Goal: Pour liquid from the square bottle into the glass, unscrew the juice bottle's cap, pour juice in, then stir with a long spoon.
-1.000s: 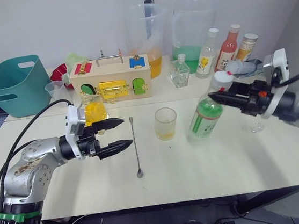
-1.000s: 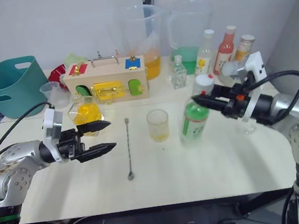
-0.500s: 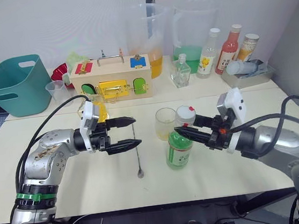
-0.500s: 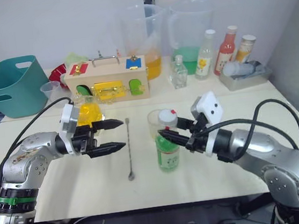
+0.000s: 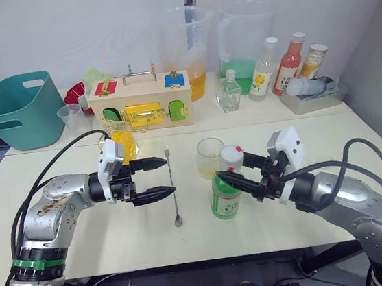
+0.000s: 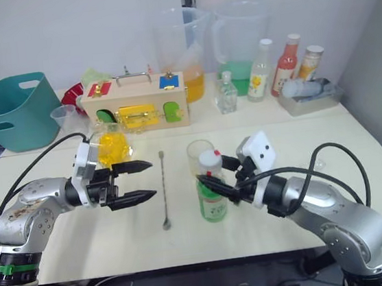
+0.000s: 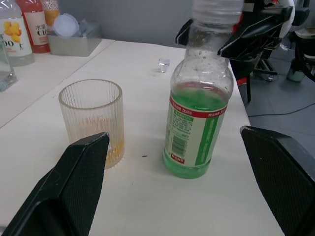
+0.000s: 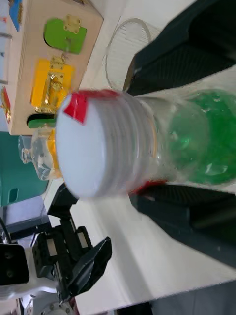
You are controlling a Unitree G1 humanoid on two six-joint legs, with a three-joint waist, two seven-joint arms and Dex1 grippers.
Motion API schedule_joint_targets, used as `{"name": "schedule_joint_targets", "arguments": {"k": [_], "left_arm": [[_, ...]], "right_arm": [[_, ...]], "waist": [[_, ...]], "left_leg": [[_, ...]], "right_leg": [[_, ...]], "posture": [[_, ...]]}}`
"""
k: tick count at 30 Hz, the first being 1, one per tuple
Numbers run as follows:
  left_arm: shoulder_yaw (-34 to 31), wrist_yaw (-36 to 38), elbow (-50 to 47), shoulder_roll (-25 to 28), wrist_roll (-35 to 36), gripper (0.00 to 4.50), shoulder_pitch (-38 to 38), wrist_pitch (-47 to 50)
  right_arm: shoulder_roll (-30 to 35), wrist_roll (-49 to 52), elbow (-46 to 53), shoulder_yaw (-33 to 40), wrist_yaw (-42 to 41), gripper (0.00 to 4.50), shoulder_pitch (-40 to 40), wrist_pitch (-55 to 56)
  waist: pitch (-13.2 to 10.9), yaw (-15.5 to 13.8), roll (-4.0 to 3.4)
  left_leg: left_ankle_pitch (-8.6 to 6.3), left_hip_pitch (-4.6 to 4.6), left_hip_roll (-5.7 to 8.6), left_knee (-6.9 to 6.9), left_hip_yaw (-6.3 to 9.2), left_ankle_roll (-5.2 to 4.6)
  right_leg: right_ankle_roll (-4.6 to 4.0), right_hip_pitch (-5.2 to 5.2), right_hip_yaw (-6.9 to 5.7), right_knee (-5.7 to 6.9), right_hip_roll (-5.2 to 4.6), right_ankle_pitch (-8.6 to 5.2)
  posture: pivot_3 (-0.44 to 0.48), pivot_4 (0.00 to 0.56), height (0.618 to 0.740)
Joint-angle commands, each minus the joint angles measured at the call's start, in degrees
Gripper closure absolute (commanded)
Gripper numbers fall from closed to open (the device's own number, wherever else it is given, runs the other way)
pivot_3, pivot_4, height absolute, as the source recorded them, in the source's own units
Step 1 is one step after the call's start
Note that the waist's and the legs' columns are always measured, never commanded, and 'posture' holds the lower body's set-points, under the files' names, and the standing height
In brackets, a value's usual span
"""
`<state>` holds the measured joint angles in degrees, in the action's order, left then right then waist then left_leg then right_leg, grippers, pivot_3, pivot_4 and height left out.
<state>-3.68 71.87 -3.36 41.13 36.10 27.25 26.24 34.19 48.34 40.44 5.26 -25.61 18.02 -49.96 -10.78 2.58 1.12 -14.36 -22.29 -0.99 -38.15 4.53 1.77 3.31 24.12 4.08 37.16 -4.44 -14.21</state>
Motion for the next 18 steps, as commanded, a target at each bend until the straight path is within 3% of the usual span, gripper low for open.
{"name": "schedule_joint_targets", "arguments": {"k": [1, 2, 6, 10, 14, 18], "left_arm": [[-2.29, -0.74, -2.32, 0.63, 0.29, 0.00, -0.24, -1.31], [-2.39, -0.84, -2.33, 0.59, 0.27, 0.00, -0.33, -1.36], [-2.66, -1.55, -2.73, 0.74, -0.16, 0.00, -0.86, -1.51], [-3.97, -2.60, -4.39, 1.06, 0.22, 0.00, -2.65, -1.09], [-5.82, -3.68, -6.74, 1.71, 0.94, 0.00, -5.10, -0.45], [-8.83, -6.39, -11.64, 2.93, 2.81, 0.00, -8.42, 1.93]], "right_arm": [[6.30, 2.56, -4.98, 3.62, -9.31, 0.26, 5.33, 0.93], [7.98, 2.89, -6.54, 3.75, -11.87, 0.02, 6.49, 1.23], [19.35, 3.61, -14.98, 2.18, -32.55, 0.02, 10.70, 2.22], [24.37, 0.77, -22.78, -0.85, -47.02, 0.02, 14.87, 5.92], [23.97, -4.85, -29.14, -6.00, -56.80, 0.02, 19.23, 12.55], [17.89, -13.27, -40.29, -11.48, -63.20, 0.02, 24.73, 23.86]], "waist": [[-0.01, -0.04, 0.00], [-0.01, -0.15, 0.01], [-0.01, -0.43, 0.01], [-0.02, -0.12, 0.02], [-0.02, 0.27, 0.02], [-0.03, 0.42, 0.04]], "left_leg": [[0.00, -0.02, 0.03, -0.03, -0.01, 0.00], [0.00, -0.04, 0.02, -0.06, -0.02, 0.00], [0.00, -0.05, 0.00, -0.06, 0.02, -0.01], [-0.01, -0.05, -0.01, -0.06, 0.00, -0.01], [-0.01, -0.02, -0.05, -0.06, -0.03, -0.01], [-0.01, -0.02, -0.06, -0.07, -0.06, -0.01]], "right_leg": [[0.00, 0.00, 0.01, -0.01, -0.03, 0.00], [0.00, -0.02, 0.00, -0.06, -0.02, 0.00], [0.00, -0.05, -0.05, -0.07, -0.01, 0.00], [0.00, -0.04, -0.05, -0.08, -0.01, 0.00], [0.00, 0.01, -0.03, -0.07, 0.01, 0.00], [0.00, 0.02, -0.02, -0.08, 0.01, 0.00]], "posture": [[0.000, 0.150, 0.740], [0.000, 0.150, 0.740], [0.000, 0.150, 0.740], [0.000, 0.150, 0.740], [0.000, 0.150, 0.740], [0.000, 0.150, 0.740]]}}
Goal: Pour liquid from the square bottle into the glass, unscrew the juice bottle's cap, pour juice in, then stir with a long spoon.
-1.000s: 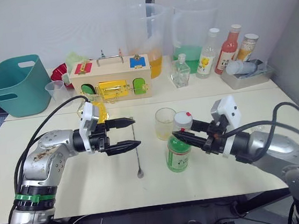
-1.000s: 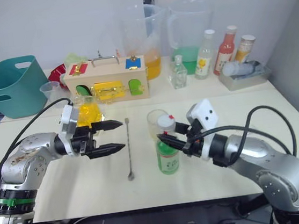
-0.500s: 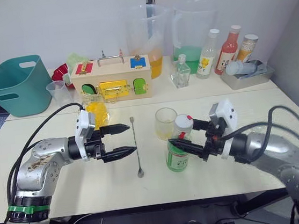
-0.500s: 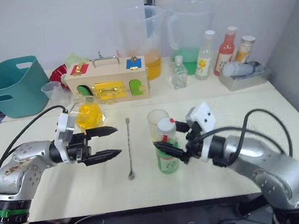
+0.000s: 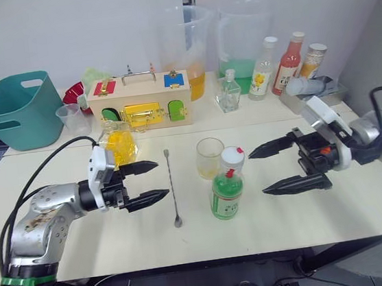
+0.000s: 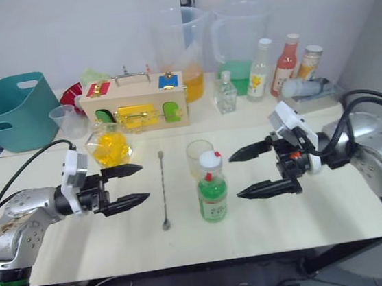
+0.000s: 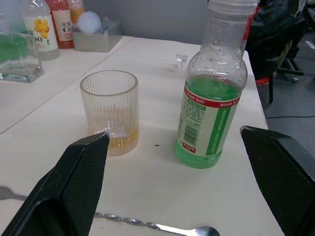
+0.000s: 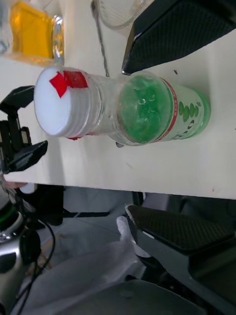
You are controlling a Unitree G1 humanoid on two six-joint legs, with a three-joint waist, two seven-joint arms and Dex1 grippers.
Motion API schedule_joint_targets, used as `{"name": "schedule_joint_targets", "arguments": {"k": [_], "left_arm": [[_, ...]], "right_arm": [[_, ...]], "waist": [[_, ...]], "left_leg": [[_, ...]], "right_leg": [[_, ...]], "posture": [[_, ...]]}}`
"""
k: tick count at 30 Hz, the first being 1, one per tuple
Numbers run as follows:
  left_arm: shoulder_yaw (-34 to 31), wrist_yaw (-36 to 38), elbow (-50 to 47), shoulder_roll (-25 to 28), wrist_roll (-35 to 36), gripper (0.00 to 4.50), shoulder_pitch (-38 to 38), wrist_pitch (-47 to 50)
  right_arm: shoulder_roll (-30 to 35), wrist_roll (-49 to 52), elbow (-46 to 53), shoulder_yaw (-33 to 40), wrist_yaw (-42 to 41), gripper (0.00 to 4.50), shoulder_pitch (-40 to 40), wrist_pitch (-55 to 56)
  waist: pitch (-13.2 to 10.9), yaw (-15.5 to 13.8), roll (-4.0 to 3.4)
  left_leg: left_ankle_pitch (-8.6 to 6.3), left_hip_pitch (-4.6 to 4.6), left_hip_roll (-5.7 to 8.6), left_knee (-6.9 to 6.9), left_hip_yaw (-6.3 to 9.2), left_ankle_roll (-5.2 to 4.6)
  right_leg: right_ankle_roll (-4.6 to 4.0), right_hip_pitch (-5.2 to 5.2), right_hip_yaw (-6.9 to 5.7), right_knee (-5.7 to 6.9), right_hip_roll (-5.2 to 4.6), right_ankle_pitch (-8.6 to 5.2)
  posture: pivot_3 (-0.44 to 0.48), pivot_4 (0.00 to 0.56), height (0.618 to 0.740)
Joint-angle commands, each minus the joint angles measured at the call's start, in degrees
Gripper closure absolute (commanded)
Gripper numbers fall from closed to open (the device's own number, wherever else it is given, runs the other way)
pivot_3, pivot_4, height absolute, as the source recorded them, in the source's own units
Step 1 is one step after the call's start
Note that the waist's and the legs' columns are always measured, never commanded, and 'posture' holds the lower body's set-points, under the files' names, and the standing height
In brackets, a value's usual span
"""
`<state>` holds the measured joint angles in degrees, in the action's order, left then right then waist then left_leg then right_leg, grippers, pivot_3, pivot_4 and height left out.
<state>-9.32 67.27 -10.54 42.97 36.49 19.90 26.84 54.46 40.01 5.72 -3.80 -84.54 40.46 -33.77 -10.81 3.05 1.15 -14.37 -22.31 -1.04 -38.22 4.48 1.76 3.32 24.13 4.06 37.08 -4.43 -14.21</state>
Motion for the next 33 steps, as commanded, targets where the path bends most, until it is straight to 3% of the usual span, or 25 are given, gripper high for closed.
{"name": "schedule_joint_targets", "arguments": {"k": [1, 8, 15, 16, 24, 28, 33], "left_arm": [[-3.89, -2.35, -5.65, 1.33, 2.85, 0.00, -2.21, 1.75], [-8.90, -6.07, -12.67, 2.72, 5.39, 0.00, -9.54, 3.67], [-10.92, -8.85, -17.21, 3.22, 7.24, 0.00, -13.18, 4.75], [-11.01, -9.27, -17.74, 3.21, 7.56, 0.00, -13.54, 4.95], [-10.60, -10.22, -18.13, 3.77, 9.21, 0.00, -13.22, 5.75], [-8.94, -9.90, -17.32, 3.47, 9.96, 0.00, -11.24, 6.13], [-5.42, -8.16, -14.61, 2.86, 9.70, 0.00, -7.57, 5.80]], "right_arm": [[-3.91, -6.46, -7.66, -3.28, -5.21, 0.02, 2.94, 9.74], [-12.76, -8.97, -16.96, -6.61, -7.93, 0.02, 8.92, 15.87], [-12.90, -3.64, -17.86, -11.62, -7.96, 0.02, 10.01, 18.26], [-12.68, -3.07, -18.20, -12.20, -7.96, 0.55, 10.10, 18.43], [-9.32, 1.61, -16.78, -14.17, -7.96, 3.10, 8.44, 18.23], [-9.62, 0.93, -12.98, -9.13, -6.36, 3.19, 4.57, 15.86], [-9.24, 1.81, -0.45, -1.86, 5.48, 3.19, -3.45, 10.35]], "waist": [[0.00, -0.14, 0.00], [-0.01, -0.49, -0.01], [-0.01, -0.69, -0.01], [-0.01, -0.66, -0.01], [-0.01, -0.64, -0.01], [-0.01, -0.82, -0.01], [-0.01, -0.87, 0.00]], "left_leg": [[0.00, 0.00, 0.01, 0.00, 0.00, 0.00], [0.00, -0.06, 0.02, 0.00, 0.02, 0.01], [0.00, -0.04, 0.04, 0.01, 0.06, 0.01], [0.00, -0.03, 0.04, 0.01, 0.06, 0.01], [0.00, -0.03, 0.03, 0.01, 0.06, 0.01], [0.00, -0.04, 0.04, 0.01, 0.07, 0.01], [0.00, -0.04, 0.05, 0.02, 0.06, 0.01]], "right_leg": [[0.00, -0.01, 0.00, 0.01, -0.01, 0.00], [-0.01, 0.08, -0.01, 0.07, -0.05, 0.01], [-0.01, 0.03, -0.04, 0.07, -0.07, 0.01], [-0.01, 0.04, -0.04, 0.07, -0.07, 0.01], [-0.01, 0.04, -0.04, 0.08, -0.05, 0.01], [-0.01, 0.03, -0.05, 0.08, -0.05, 0.01], [-0.01, 0.05, -0.04, 0.09, -0.05, 0.01]], "posture": [[0.000, 0.150, 0.740], [0.000, 0.150, 0.740], [0.000, 0.150, 0.740], [0.000, 0.150, 0.740], [0.000, 0.150, 0.740], [0.000, 0.150, 0.740], [0.000, 0.150, 0.740]]}}
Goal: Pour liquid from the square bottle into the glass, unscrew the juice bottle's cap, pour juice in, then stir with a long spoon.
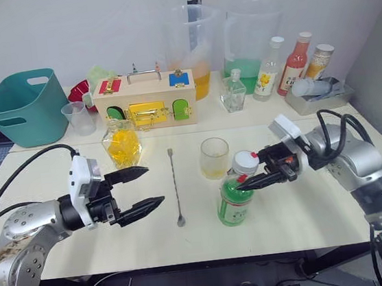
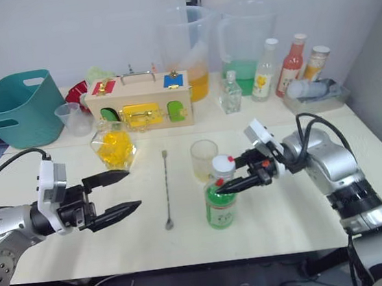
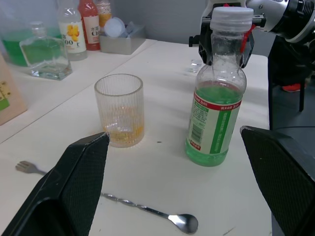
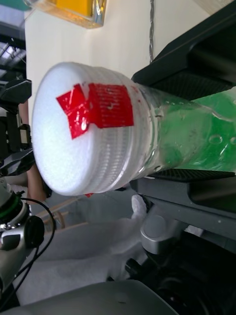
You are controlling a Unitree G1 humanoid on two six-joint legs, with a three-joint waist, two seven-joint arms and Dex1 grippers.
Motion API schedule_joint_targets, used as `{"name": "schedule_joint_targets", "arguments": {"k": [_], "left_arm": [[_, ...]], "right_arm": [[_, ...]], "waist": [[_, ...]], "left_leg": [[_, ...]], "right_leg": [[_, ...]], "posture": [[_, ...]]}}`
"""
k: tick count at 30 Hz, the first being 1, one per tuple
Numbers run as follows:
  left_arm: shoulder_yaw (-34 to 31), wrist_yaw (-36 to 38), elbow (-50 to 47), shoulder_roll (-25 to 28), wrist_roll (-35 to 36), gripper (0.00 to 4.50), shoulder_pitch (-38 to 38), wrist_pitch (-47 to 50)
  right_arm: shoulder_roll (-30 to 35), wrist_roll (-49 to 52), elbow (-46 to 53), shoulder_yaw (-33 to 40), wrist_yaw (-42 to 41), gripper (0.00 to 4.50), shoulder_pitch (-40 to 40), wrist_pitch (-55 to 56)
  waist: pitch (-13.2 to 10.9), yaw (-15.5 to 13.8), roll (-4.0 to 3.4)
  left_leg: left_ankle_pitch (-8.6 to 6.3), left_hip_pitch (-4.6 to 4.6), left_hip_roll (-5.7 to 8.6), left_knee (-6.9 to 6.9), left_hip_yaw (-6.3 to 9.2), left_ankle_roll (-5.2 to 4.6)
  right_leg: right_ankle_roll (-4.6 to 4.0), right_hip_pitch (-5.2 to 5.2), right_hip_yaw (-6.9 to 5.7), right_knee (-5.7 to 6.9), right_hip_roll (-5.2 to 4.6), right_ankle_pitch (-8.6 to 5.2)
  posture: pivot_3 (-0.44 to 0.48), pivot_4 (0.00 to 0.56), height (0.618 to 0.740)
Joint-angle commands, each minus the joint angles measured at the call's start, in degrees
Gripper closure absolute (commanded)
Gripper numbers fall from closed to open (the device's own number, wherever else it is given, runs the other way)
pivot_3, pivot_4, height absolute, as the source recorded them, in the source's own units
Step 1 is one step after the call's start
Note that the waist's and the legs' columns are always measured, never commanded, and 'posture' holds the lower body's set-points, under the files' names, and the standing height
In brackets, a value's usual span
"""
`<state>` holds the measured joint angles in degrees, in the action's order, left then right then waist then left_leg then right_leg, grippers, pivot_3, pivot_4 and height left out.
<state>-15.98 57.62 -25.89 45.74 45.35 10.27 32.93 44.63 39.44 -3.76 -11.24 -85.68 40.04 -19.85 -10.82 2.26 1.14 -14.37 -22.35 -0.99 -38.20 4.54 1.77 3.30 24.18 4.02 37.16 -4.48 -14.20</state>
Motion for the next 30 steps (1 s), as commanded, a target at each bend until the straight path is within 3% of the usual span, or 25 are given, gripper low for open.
{"name": "schedule_joint_targets", "arguments": {"k": [1, 5, 8, 16, 22, 30], "left_arm": [[2.44, 2.28, 1.91, -0.11, 0.49, 0.00, 3.35, -0.52], [5.57, 4.09, 4.63, -1.07, -0.46, 0.00, 6.71, -1.29], [9.09, 6.49, 8.01, -2.82, -1.16, 0.00, 10.55, -1.68], [14.49, 12.74, 15.35, -5.35, -4.22, 0.00, 17.66, -3.52], [15.39, 15.11, 18.07, -6.49, -5.16, 0.00, 20.10, -4.18], [14.57, 15.58, 17.93, -5.92, -5.44, 0.00, 19.50, -3.81]], "right_arm": [[1.13, 3.30, 14.20, 7.59, 10.20, 3.19, -5.81, -5.59], [1.79, 6.92, 27.82, 13.09, 21.61, 3.19, -12.32, -13.49], [-0.52, 8.55, 38.77, 16.42, 38.73, 3.19, -16.43, -21.21], [-8.53, 12.32, 50.08, 19.83, 66.94, 3.19, -20.28, -32.59], [-15.01, 12.37, 54.88, 15.89, 79.27, 3.19, -24.40, -37.02], [-18.17, 15.71, 54.36, 15.45, 83.05, 3.19, -26.36, -38.46]], "waist": [[0.00, -0.22, 0.00], [0.00, 0.05, 0.00], [0.01, -0.04, 0.01], [0.01, 0.02, 0.02], [0.01, 0.23, 0.03], [0.03, 0.32, 0.05]], "left_leg": [[0.00, -0.01, -0.01, 0.00, 0.03, 0.00], [0.00, -0.04, 0.01, 0.00, 0.01, 0.00], [0.00, -0.02, 0.00, 0.00, 0.02, 0.00], [0.01, -0.04, 0.01, -0.02, 0.04, 0.00], [0.01, -0.06, 0.02, -0.01, 0.03, 0.00], [0.01, 0.00, 0.01, -0.01, 0.04, 0.00]], "right_leg": [[0.00, 0.00, -0.02, 0.03, 0.02, 0.00], [0.00, 0.02, 0.01, 0.01, 0.01, 0.00], [0.00, 0.00, 0.00, 0.04, 0.03, 0.00], [0.00, -0.01, 0.00, 0.01, 0.06, 0.00], [0.00, 0.01, 0.01, 0.02, 0.04, 0.00], [0.00, -0.06, 0.02, -0.01, 0.04, -0.01]], "posture": [[0.000, 0.150, 0.740], [0.000, 0.150, 0.740], [0.000, 0.150, 0.740], [0.000, 0.150, 0.740], [0.000, 0.150, 0.740], [0.000, 0.150, 0.740]]}}
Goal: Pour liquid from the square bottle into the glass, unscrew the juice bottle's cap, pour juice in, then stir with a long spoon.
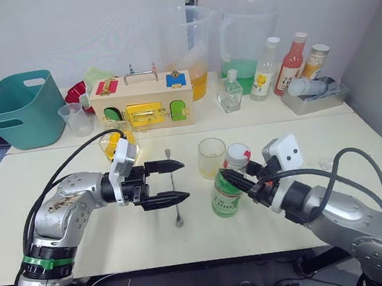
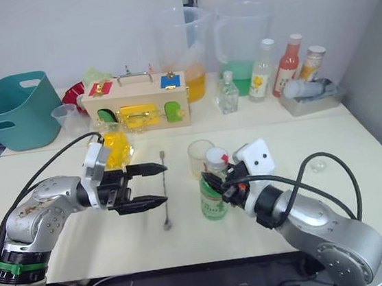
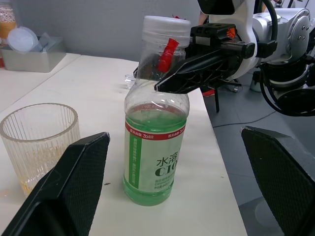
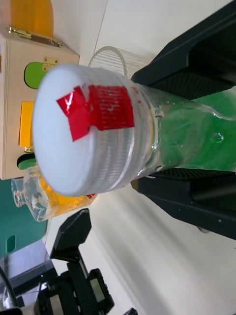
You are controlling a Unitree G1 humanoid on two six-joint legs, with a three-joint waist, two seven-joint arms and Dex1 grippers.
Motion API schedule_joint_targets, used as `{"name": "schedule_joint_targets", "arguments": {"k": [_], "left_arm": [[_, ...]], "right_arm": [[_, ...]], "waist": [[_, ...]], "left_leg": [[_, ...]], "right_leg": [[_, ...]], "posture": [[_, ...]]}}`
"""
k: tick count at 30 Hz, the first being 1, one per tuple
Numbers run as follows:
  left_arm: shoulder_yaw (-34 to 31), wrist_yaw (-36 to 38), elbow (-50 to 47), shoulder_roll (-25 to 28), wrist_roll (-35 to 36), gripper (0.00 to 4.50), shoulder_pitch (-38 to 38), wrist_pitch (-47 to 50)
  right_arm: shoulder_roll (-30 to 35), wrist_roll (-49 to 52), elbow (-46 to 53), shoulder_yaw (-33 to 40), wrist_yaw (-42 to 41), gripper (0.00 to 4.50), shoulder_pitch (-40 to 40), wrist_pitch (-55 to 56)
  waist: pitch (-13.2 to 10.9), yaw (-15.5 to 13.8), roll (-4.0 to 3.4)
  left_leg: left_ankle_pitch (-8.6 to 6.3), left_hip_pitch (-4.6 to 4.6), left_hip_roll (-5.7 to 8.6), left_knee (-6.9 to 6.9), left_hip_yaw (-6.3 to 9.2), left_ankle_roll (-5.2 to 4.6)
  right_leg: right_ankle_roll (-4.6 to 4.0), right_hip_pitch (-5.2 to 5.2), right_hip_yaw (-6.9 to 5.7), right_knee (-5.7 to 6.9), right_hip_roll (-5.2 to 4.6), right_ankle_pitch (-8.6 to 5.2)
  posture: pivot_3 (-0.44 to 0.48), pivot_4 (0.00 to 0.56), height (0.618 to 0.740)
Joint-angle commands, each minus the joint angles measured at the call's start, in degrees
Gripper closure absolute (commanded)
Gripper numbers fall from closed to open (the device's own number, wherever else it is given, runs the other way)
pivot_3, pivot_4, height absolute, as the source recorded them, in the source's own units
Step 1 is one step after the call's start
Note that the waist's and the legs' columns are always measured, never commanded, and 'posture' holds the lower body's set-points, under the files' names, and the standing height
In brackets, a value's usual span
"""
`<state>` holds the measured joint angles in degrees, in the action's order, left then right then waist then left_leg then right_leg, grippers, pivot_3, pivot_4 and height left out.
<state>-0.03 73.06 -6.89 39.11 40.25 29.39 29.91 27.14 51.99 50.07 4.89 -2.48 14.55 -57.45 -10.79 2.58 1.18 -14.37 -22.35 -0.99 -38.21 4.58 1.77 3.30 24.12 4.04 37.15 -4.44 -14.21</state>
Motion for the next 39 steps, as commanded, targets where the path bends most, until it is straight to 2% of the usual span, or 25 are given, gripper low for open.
{"name": "schedule_joint_targets", "arguments": {"k": [1, 2, 3, 8, 10, 12, 17, 21, 24, 29, 35, 39], "left_arm": [[-1.51, 0.08, -1.12, 0.76, -0.32, 0.00, 0.31, -0.77], [-1.70, -0.10, -1.47, 0.83, -0.21, 0.00, 0.06, -0.63], [-1.93, -0.22, -1.78, 0.94, -0.14, 0.00, -0.24, -0.50], [-3.01, -0.93, -2.93, 1.67, -0.07, 0.00, -1.71, -0.15], [-3.48, -1.80, -4.10, 1.76, 0.20, 0.00, -2.61, 0.07], [-3.88, -2.36, -4.72, 1.83, 0.34, 0.00, -3.26, 0.08], [-5.36, -4.04, -6.54, 2.42, 0.56, 0.00, -5.14, 0.33], [-7.69, -6.67, -9.99, 3.11, 1.19, 0.00, -8.03, 0.88], [-9.35, -8.38, -12.41, 3.81, 1.72, 0.00, -10.29, 1.42], [-12.27, -10.30, -16.18, 5.17, 3.47, 0.00, -14.53, 2.91], [-15.09, -12.10, -18.97, 6.23, 4.57, 0.00, -18.13, 3.20], [-15.46, -12.98, -20.01, 6.22, 5.10, 0.00, -19.20, 3.21]], "right_arm": [[-0.56, 3.29, 0.30, -0.68, -0.20, 3.19, -0.79, -0.86], [-0.24, 4.01, -0.10, -0.29, -0.87, 3.19, -0.57, -0.71], [0.23, 4.69, -0.49, 0.22, -1.63, 2.18, -0.25, -0.59], [4.71, 9.93, -3.11, 5.17, -7.40, 0.53, -1.35, 0.91], [9.36, 9.30, -5.20, 7.45, -14.88, 0.05, -2.84, 2.68], [12.25, 8.49, -7.00, 8.83, -20.36, 0.05, -3.77, 4.72], [21.06, 3.19, -17.16, 10.03, -40.85, 0.05, -3.44, 12.79], [23.28, -5.72, -30.64, 3.30, -57.87, 0.05, 5.97, 24.35], [22.19, -11.29, -37.08, -2.53, -66.11, 0.05, 12.51, 30.10], [18.21, -14.82, -43.34, -8.03, -71.68, 0.05, 20.00, 31.84], [12.49, -15.33, -47.18, -10.16, -73.33, 0.05, 25.03, 30.69], [11.39, -15.87, -47.58, -10.26, -73.71, 1.23, 25.14, 30.03]], "waist": [[0.01, 0.01, 0.01], [0.01, 0.03, 0.01], [0.01, 0.06, 0.01], [0.01, -0.02, 0.02], [0.00, -0.22, 0.01], [0.00, -0.33, 0.04], [0.00, -0.19, 0.04], [-0.01, 0.57, 0.05], [-0.01, 0.50, 0.04], [-0.02, 0.16, 0.04], [-0.02, -0.28, 0.04], [-0.02, -0.43, 0.04]], "left_leg": [[0.00, 0.00, -0.01, 0.00, 0.00, 0.00], [0.00, 0.01, -0.01, 0.00, 0.00, 0.00], [0.00, 0.02, -0.01, 0.01, 0.00, 0.00], [0.00, 0.00, -0.01, 0.02, 0.00, 0.00], [0.00, -0.01, 0.00, 0.01, -0.01, 0.00], [0.00, -0.01, 0.01, 0.01, -0.02, 0.00], [0.00, 0.02, 0.00, 0.00, -0.05, 0.00], [0.00, 0.06, -0.05, 0.00, -0.11, -0.01], [0.01, 0.10, -0.08, 0.00, -0.10, -0.03], [0.01, 0.03, -0.05, 0.00, -0.09, -0.03], [0.01, 0.01, -0.03, 0.01, -0.07, -0.02], [0.01, 0.01, -0.02, 0.01, -0.07, -0.02]], "right_leg": [[0.00, 0.00, -0.01, 0.00, 0.01, 0.00], [0.00, 0.01, -0.01, 0.00, 0.01, 0.00], [0.00, 0.01, -0.01, 0.01, 0.02, 0.00], [0.00, 0.01, 0.00, 0.00, 0.01, 0.00], [0.00, -0.02, 0.00, -0.05, -0.01, 0.00], [0.01, -0.06, 0.00, -0.07, -0.02, -0.01], [0.02, -0.08, 0.01, -0.12, -0.01, -0.01], [0.01, -0.05, 0.04, -0.14, 0.03, -0.01], [0.01, -0.06, 0.03, -0.10, 0.05, -0.01], [0.01, -0.02, 0.03, -0.08, 0.00, -0.01], [0.01, 0.01, 0.02, -0.05, -0.02, 0.00], [0.00, 0.01, 0.01, -0.04, -0.03, 0.00]], "posture": [[0.000, 0.150, 0.740], [0.000, 0.150, 0.740], [0.000, 0.150, 0.740], [0.000, 0.150, 0.740], [0.000, 0.150, 0.740], [0.000, 0.150, 0.740], [0.000, 0.150, 0.740], [0.000, 0.150, 0.740], [0.000, 0.150, 0.740], [0.000, 0.150, 0.740], [0.000, 0.150, 0.740], [0.000, 0.150, 0.740]]}}
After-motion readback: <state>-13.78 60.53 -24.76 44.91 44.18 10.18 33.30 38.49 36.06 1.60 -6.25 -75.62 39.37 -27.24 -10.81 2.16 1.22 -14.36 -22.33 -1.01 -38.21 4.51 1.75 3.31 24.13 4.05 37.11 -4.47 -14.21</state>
